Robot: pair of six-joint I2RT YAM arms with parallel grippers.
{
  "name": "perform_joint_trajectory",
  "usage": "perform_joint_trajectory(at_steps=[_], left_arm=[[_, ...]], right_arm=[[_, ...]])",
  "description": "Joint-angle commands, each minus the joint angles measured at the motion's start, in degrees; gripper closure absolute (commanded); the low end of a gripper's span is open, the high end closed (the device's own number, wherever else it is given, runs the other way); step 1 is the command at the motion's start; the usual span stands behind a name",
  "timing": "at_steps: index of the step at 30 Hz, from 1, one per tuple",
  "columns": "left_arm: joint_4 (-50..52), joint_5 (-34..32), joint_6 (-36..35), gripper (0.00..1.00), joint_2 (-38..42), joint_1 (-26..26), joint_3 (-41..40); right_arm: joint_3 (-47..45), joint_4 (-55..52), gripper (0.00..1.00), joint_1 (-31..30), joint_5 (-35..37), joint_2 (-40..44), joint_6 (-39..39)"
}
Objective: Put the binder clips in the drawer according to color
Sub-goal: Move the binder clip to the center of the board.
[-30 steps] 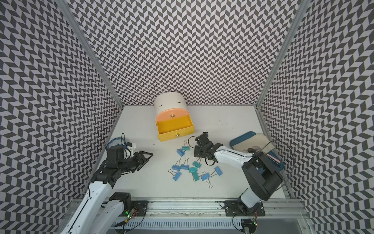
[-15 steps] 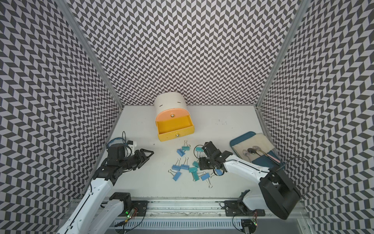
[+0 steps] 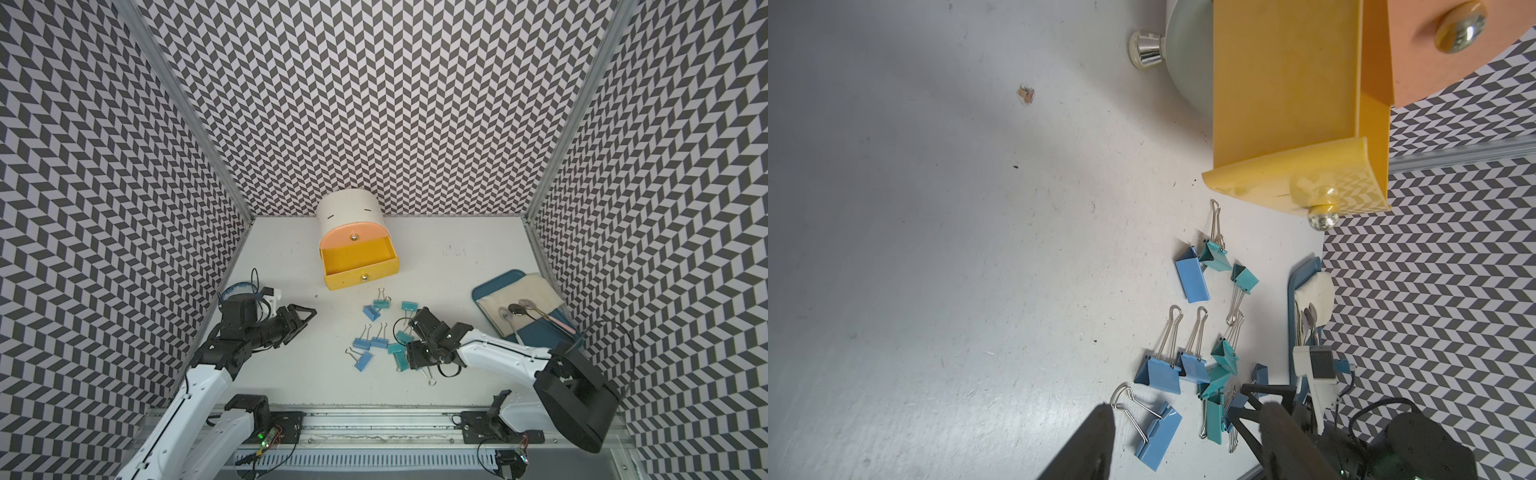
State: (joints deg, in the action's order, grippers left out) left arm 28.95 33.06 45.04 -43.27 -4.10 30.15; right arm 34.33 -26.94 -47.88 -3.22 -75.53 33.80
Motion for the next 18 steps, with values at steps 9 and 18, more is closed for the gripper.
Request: perform_joint_trajectory(at_steps=[9, 18], left_arm=[[-1.53, 1.22, -0.13, 0.40, -0.07, -0.90, 1.96], [-1.57, 1.56, 0.91, 0.40, 1.33, -0.91, 0.85]], right_arm=[[-3.29, -0.19, 0.27, -4.46, 1.24, 5.25, 3.32], [-2.43, -2.93, 0.28, -6.25, 5.24, 4.26, 4.11]])
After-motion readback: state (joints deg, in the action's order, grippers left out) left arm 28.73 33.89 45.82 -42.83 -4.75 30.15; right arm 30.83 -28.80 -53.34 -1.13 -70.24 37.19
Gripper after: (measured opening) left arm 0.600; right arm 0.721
